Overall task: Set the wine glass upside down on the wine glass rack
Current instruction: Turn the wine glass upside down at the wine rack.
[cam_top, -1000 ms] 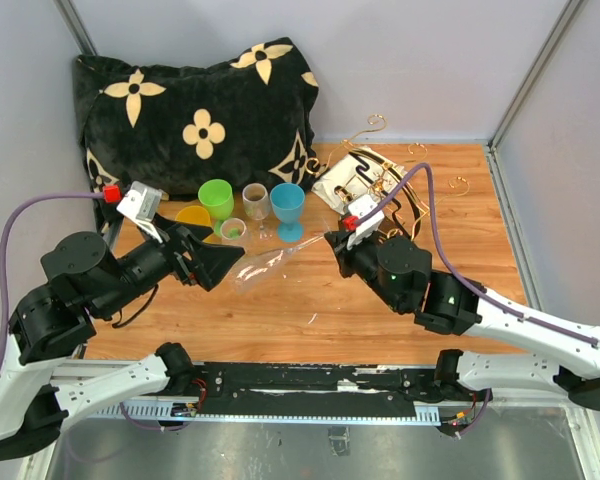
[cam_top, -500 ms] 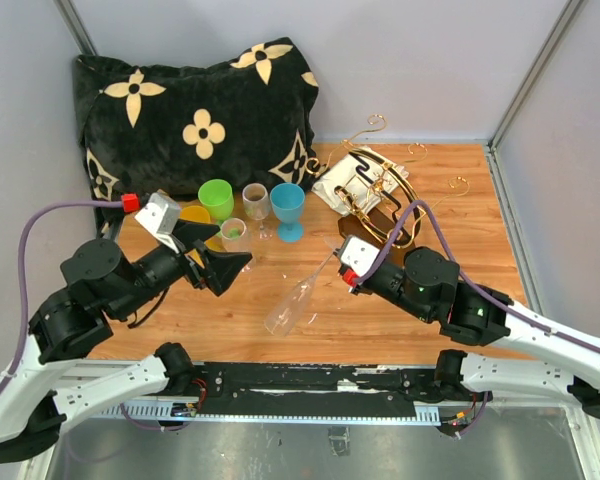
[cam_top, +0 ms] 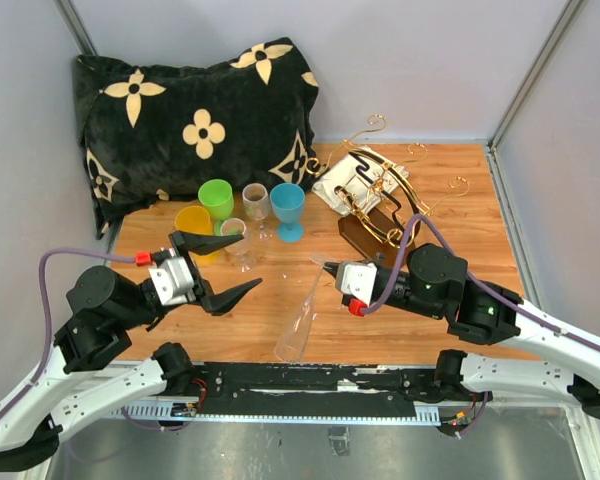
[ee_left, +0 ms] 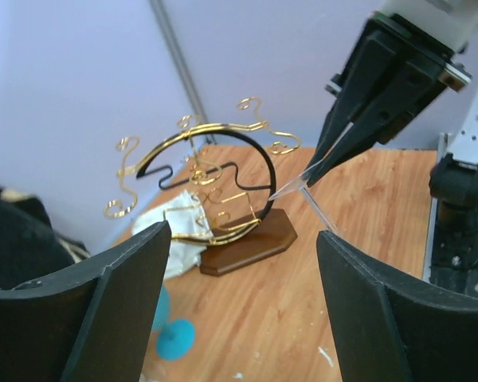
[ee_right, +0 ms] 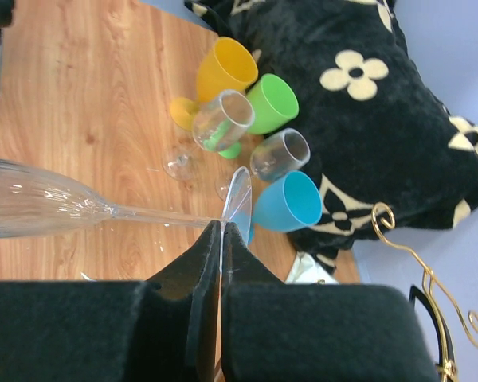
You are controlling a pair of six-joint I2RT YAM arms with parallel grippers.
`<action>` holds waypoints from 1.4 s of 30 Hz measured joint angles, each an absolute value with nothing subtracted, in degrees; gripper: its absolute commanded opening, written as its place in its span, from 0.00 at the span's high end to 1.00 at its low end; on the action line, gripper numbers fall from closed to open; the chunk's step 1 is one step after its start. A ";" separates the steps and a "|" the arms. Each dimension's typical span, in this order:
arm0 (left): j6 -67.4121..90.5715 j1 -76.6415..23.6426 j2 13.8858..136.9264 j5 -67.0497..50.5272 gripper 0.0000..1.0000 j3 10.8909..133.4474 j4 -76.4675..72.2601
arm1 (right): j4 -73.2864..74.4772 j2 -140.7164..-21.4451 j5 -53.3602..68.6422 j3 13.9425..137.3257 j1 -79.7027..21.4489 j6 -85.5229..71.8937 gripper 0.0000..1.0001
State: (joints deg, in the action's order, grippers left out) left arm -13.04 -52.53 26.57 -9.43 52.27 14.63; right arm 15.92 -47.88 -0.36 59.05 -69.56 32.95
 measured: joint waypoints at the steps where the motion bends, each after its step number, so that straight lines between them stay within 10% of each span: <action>1: -14.74 -52.53 26.50 -10.98 0.25 51.96 14.13 | 15.99 -47.68 0.84 59.09 -69.58 33.47 0.99; 42: -44.64 -52.60 41.15 -30.83 0.66 53.91 15.07 | 7.49 -52.05 17.98 59.31 -69.30 40.64 0.99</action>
